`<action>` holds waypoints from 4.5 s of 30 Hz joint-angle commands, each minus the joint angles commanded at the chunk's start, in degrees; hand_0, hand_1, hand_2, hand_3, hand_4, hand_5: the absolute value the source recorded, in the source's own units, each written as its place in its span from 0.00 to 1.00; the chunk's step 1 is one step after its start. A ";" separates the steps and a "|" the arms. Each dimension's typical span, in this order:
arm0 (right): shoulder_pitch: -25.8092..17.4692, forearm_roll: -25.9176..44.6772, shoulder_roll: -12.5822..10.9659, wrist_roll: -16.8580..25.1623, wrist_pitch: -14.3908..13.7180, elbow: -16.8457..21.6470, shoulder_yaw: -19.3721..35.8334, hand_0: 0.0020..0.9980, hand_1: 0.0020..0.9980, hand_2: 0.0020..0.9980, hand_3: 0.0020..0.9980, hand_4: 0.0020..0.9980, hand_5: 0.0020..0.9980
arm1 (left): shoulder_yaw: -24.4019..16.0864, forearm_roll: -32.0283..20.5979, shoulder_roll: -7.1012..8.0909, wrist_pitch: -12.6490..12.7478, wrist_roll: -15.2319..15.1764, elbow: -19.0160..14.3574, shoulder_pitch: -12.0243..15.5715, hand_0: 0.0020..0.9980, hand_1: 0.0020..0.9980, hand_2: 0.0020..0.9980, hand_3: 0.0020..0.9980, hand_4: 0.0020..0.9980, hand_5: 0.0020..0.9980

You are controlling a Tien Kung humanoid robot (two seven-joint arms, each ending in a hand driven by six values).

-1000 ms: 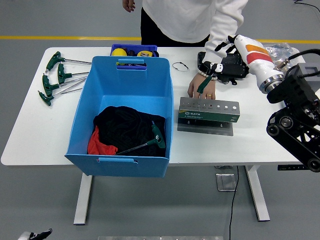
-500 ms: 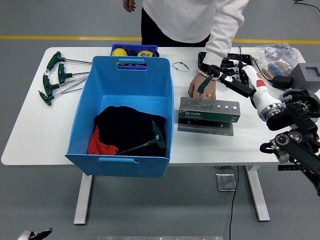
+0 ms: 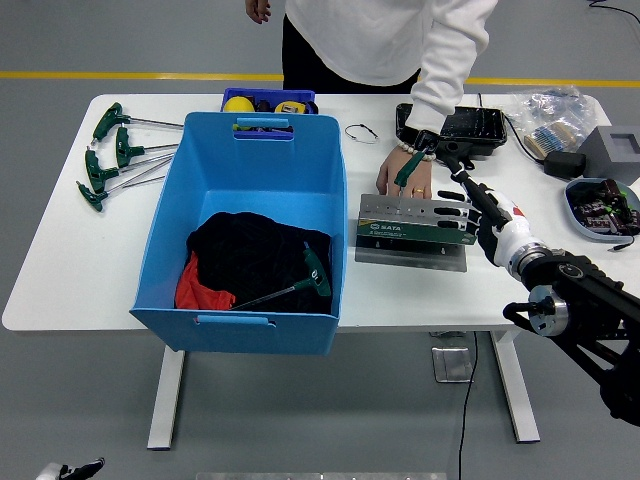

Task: Lift tool from toolbox,place it in box,lift tool from toolbox,place it in box

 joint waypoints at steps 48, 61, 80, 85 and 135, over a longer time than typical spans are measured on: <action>7.18 14.87 6.86 0.71 0.14 -5.99 -2.99 0.56 0.54 0.72 0.91 0.98 0.79 | 2.57 -2.03 -0.70 0.17 -0.38 0.00 -0.95 0.72 0.72 0.72 0.69 0.70 0.64; 7.89 15.68 8.17 1.08 0.05 -7.63 -3.87 0.56 0.54 0.71 0.91 0.98 0.79 | 3.59 -2.71 -0.78 0.14 -0.45 0.00 -1.55 0.72 0.72 0.72 0.69 0.70 0.64; 9.88 16.16 9.80 1.79 0.59 -10.88 -5.13 0.57 0.54 0.71 0.91 0.99 0.78 | 4.79 -3.41 -0.85 0.23 -0.64 0.00 -2.90 0.72 0.72 0.73 0.69 0.70 0.64; 10.86 16.62 10.16 1.97 0.73 -11.93 -5.53 0.57 0.53 0.71 0.91 0.99 0.78 | 4.95 -3.41 -0.91 0.25 -0.64 0.00 -3.22 0.72 0.73 0.73 0.69 0.70 0.64; 10.19 23.48 10.90 5.19 1.27 -8.33 2.52 0.56 0.53 0.70 0.79 1.00 0.77 | 5.47 -2.38 -1.22 -0.32 -0.50 0.00 -2.45 0.72 0.74 0.73 0.69 0.70 0.64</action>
